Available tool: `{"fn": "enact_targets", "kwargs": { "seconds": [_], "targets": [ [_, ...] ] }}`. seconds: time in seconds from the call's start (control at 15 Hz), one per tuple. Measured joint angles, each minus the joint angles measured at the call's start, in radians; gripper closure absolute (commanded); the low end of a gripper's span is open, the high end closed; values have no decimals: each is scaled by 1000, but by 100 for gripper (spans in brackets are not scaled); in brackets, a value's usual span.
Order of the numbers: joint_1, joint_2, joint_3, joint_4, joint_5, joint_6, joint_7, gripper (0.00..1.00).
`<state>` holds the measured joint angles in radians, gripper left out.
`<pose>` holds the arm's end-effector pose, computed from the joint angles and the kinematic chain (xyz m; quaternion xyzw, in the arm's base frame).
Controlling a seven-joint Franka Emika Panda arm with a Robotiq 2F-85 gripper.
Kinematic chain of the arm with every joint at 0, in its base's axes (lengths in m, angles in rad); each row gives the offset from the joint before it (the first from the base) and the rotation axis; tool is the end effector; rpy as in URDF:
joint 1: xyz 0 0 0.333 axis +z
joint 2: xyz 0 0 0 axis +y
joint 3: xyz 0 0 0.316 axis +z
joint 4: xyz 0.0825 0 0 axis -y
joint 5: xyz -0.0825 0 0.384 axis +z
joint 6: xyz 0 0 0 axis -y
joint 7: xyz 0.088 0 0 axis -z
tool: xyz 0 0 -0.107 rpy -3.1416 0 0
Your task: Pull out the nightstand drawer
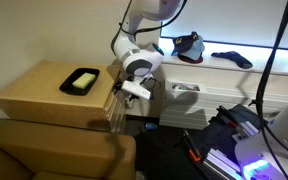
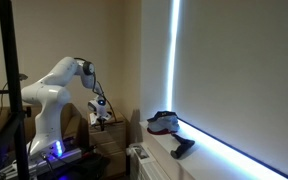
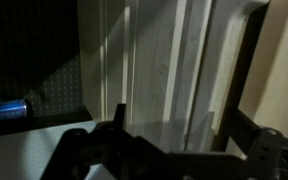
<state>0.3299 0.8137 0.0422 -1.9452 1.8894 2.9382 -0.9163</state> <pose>0.5178 0.1383 0.0419 -0.9282 0.2787 -0.1060 0.2226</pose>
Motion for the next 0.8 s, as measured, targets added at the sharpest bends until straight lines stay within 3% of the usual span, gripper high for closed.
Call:
{"fn": "enact_targets", "kwargs": {
  "seconds": [0.8],
  "targets": [
    [43, 108, -16, 125, 233, -24, -204, 0]
  ]
}}
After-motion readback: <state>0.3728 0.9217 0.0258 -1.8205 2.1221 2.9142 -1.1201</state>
